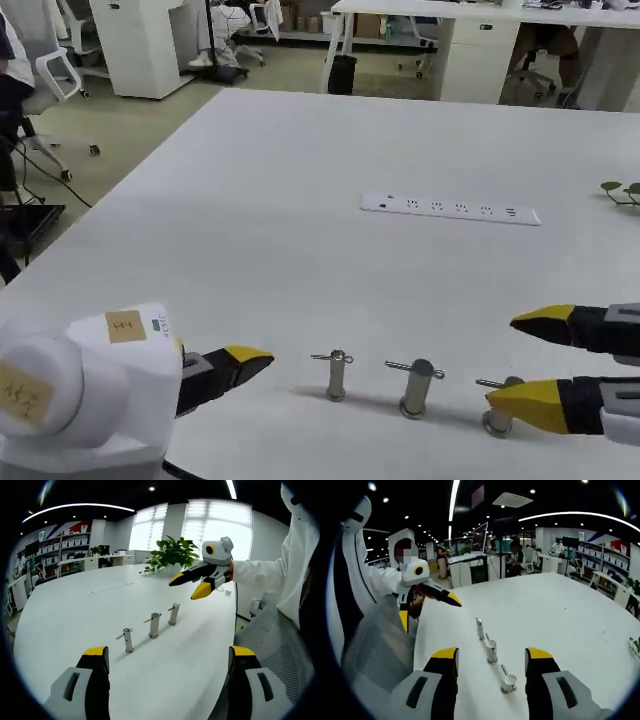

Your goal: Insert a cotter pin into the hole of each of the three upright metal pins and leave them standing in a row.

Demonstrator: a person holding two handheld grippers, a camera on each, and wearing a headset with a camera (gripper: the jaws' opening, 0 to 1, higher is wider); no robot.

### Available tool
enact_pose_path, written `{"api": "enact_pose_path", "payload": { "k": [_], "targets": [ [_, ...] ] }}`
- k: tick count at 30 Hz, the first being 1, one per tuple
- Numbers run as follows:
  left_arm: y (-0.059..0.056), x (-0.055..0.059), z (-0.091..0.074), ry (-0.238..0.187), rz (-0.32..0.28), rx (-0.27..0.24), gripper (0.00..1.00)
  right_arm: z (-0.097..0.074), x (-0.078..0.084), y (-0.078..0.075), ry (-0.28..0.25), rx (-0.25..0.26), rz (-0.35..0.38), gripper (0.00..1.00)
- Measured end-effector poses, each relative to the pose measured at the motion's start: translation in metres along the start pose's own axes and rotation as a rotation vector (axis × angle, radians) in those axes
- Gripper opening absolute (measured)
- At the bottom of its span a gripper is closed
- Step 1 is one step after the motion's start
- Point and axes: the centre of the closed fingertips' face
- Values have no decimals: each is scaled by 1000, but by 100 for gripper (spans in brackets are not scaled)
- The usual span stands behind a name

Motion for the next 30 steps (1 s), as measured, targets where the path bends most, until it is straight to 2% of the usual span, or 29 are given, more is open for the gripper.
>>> {"api": "enact_pose_path", "payload": {
  "k": [2, 7, 11, 16, 22, 26, 27, 30],
  "targets": [
    [3, 1, -1, 13, 7, -25, 99, -3, -2, 3, -3, 5, 5, 53],
    [2, -5, -7, -15, -11, -47, 99, -11, -8, 4, -47, 64, 59, 60],
    [3, -6, -14, -26, -30, -74, 99, -21, -5, 11, -60, 104, 100, 66],
    [4, -3, -22, -37, -49, -90, 99, -32, 10, 20, -64, 166, 176, 72],
    [10, 3, -31, -53, -110, -121, 99, -44, 31, 32, -45, 235, 244, 80],
    [14, 8, -35, -44, -122, -133, 99, -50, 44, 38, -19, 267, 284, 85],
    [16, 9, -36, -49, -131, -139, 99, -51, 48, 39, -14, 278, 311, 87],
    [19, 10, -37, -55, -145, -147, 99, -54, 57, 42, 2, 294, 334, 91]
  ]
}}
Point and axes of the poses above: the centre of the closed fingertips' face, and the gripper's own axes: z roughly forward along the fingers, y roughly to its left, x roughly out of its underside, and after that the axes turned 2 degrees about -x, right-handed
